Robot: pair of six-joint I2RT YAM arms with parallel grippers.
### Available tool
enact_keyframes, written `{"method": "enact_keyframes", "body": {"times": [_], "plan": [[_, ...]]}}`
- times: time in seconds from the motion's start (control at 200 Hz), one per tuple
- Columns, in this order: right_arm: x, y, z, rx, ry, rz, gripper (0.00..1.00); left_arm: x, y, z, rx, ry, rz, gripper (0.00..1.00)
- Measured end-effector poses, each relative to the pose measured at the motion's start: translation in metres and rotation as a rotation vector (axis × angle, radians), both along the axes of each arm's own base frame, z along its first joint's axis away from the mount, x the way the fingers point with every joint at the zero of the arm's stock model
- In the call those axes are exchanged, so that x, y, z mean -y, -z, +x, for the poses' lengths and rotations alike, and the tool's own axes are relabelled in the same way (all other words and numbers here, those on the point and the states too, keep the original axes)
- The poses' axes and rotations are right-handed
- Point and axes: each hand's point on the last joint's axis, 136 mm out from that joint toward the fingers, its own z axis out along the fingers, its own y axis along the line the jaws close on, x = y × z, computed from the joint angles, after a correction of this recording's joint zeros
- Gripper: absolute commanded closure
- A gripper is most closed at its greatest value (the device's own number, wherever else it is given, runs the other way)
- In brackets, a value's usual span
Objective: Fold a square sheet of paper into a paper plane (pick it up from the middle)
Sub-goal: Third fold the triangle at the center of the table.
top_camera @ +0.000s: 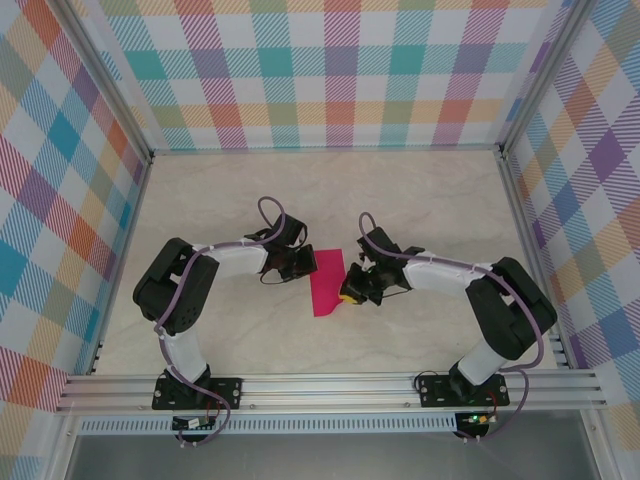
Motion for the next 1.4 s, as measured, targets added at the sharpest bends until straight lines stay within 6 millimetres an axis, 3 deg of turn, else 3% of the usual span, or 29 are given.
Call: {"method": "enact_keyframes", "body": {"times": [0.245, 0.455, 0.635, 0.975, 1.4], "plan": [[-0.012, -0.01, 0.014, 0.038, -0.011, 0.024, 1.0, 0.0, 0.0, 0.0, 0.001, 0.003, 0.001, 0.96], [-0.032, -0.002, 0.033, 0.043, -0.04, 0.033, 1.0, 0.0, 0.0, 0.0, 0.001, 0.007, 0.0, 0.96], [-0.044, 0.005, 0.036, 0.046, -0.076, 0.03, 1.0, 0.0, 0.0, 0.0, 0.001, 0.007, 0.0, 0.96], [-0.049, 0.019, 0.032, 0.042, -0.116, 0.012, 1.0, 0.001, 0.0, -0.001, -0.002, 0.011, -0.005, 0.96], [-0.052, 0.021, 0.041, 0.084, -0.107, 0.008, 1.0, 0.002, -0.001, -0.002, -0.007, 0.015, -0.012, 0.96]]}}
